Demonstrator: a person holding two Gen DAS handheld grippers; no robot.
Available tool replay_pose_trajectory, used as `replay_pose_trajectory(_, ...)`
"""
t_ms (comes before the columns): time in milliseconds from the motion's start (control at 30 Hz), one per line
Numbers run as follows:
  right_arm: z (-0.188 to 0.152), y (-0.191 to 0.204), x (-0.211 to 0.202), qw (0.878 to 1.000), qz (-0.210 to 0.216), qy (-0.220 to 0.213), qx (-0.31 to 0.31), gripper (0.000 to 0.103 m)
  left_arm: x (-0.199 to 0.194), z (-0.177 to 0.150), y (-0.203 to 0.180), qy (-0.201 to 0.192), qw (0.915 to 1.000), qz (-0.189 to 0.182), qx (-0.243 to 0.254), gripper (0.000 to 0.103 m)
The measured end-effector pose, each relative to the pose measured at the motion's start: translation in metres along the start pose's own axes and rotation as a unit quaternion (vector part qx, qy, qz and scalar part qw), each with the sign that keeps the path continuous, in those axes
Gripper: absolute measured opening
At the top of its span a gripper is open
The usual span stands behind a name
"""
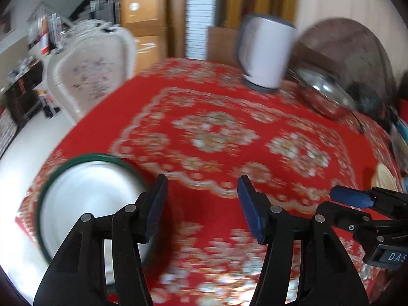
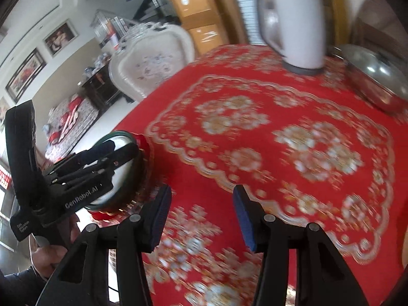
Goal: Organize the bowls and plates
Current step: 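Move the left gripper to the rim of the cream plastic bowl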
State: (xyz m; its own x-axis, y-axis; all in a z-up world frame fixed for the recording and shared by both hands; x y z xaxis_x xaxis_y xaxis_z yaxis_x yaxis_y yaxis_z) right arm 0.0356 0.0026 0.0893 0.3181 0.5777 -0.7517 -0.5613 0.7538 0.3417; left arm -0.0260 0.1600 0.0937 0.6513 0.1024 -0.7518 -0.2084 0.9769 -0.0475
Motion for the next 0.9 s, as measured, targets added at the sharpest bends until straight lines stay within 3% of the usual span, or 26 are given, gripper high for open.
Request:
replay_pose_trajectory(433,-0.046,-0.104,-0.08,0.992,-0.064,-0.045,0.094,0.051,0.014,0.0,-0.16,0.015,0.9909,-0.082,0.105,0.057)
replay_pose_trajectory(900,-0.097,-0.212,-0.171,0.965,-0.141,-0.098,0.197,0.054,0.018,-0.001,-0.293,0.022,0.9743,-0.142,0.174,0.057)
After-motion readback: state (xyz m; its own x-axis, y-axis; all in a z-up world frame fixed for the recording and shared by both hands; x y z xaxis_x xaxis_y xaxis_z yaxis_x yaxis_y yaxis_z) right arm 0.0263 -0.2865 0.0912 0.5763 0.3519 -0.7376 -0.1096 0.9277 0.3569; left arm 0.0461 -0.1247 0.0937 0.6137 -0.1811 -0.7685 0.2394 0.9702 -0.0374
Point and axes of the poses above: each gripper's, at about its wrist camera, not at the fingertips, and x roughly the way its jaws point, y to its left, z to its top, the point moved 1 cm from there along x, roughly the way its jaws point, and after that the axes turned 2 degrees about y, right-handed, at the moved point
